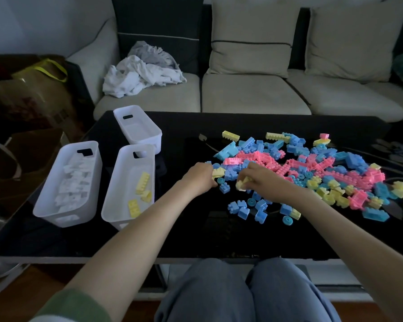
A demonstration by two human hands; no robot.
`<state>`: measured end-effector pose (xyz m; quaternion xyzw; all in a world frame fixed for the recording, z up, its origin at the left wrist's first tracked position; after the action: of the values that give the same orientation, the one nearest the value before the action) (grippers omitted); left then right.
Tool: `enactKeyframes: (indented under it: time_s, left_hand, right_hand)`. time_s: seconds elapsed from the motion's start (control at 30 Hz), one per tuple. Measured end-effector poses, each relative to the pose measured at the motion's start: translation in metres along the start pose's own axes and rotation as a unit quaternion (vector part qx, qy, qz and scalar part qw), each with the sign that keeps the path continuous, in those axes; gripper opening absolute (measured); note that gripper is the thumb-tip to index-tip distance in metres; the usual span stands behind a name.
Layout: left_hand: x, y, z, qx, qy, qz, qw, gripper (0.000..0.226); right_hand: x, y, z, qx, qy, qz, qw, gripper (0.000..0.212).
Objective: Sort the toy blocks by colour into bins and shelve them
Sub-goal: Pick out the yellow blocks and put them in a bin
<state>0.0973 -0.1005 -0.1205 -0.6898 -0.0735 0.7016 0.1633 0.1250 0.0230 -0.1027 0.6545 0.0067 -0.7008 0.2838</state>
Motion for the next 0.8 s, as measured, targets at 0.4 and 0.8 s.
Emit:
enactKeyframes:
  time_s: [0.4,0.8]
  left_hand:
    - [-0.123,0.078,-0.033,-0.07,-0.187,0.048,0.979,0.028]
    - [-0.108,0.158,-0.063,-0.16,-0.013,0.169,0.972,0.032]
  right_hand:
    - [-0.033,0.123,0.044,-0.083,-0.086,0.128,0.985,0.019]
    - [0.061,0.218,0.057,-0.173,-0.002,0.14,0.975,0.044]
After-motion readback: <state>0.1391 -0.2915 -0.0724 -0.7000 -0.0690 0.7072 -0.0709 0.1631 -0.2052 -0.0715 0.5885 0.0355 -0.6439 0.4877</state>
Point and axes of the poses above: each hand's wrist, its own z-axis towards the middle knuckle, its own x-axis out of the palm, y = z × x, the point moved 10 cm from there along z, towards the middle knuckle, and after that the axes turned 13 degrees about -y, right-handed, at the moved point
